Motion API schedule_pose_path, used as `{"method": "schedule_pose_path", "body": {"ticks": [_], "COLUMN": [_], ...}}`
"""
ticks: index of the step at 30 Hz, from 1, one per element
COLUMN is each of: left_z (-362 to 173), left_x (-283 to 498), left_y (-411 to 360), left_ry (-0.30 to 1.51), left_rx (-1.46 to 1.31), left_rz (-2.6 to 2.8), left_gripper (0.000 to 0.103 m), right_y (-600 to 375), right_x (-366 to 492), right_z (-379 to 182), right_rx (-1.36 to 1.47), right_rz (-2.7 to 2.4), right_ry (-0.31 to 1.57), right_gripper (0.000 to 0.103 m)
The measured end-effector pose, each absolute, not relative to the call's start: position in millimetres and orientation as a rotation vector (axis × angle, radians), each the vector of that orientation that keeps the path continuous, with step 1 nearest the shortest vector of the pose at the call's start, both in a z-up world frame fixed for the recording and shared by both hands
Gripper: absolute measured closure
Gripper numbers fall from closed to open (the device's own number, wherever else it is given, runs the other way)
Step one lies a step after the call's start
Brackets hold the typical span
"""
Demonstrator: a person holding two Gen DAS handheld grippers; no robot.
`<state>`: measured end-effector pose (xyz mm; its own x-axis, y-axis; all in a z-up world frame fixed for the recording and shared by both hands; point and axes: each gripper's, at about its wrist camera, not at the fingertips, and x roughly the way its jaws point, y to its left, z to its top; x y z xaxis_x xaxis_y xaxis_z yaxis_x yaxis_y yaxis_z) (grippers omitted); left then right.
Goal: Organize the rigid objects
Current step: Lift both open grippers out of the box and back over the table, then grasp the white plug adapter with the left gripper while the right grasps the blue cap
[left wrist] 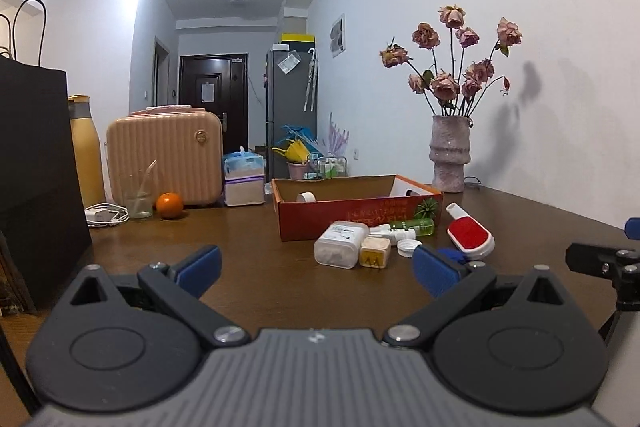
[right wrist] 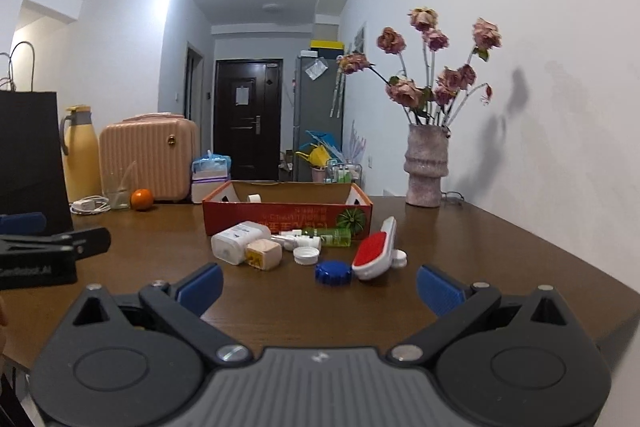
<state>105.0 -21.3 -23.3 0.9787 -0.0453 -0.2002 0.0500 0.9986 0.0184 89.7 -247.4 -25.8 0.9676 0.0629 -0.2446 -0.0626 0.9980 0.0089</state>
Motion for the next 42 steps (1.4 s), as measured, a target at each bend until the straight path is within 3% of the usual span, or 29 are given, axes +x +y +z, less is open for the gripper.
{"method": "schedule_pose_path", "body": {"ticks": [11,18,26,28,34,39,42], "left_z": [-18,-33,-40,-42,-50,-60,-68], "left_x": [92,145,225,243,293,330,349], "left_y": [-17,-25,-42,-47,-62,-72,-78], "left_ry": [0.174,0.288,0.387,0.4,0.475,0.549,0.594], "left_rx": [0.026,0.021,0.007,0.02,0.036,0.019,0.013], "left_rz": [-0.043,-0.066,-0.165,-0.167,-0.19,-0.25,-0.268], "left_gripper": [0.0,0.0,0.001,0.006,0.035,0.058,0.062], "right_y": [-254,-249,-250,-250,-251,-248,-247], "right_x": [82,128,205,223,280,321,337], "right_z": [-24,-40,-54,-56,-67,-78,-83], "right_rx": [0.036,0.0,-0.003,-0.004,0.013,0.013,0.005], "right_rz": [0.046,0.052,0.112,0.117,0.127,0.171,0.175], "right_ry": [0.222,0.287,0.371,0.388,0.489,0.581,0.609], "right_gripper": [0.0,0.0,0.016,0.019,0.037,0.04,0.041]}}
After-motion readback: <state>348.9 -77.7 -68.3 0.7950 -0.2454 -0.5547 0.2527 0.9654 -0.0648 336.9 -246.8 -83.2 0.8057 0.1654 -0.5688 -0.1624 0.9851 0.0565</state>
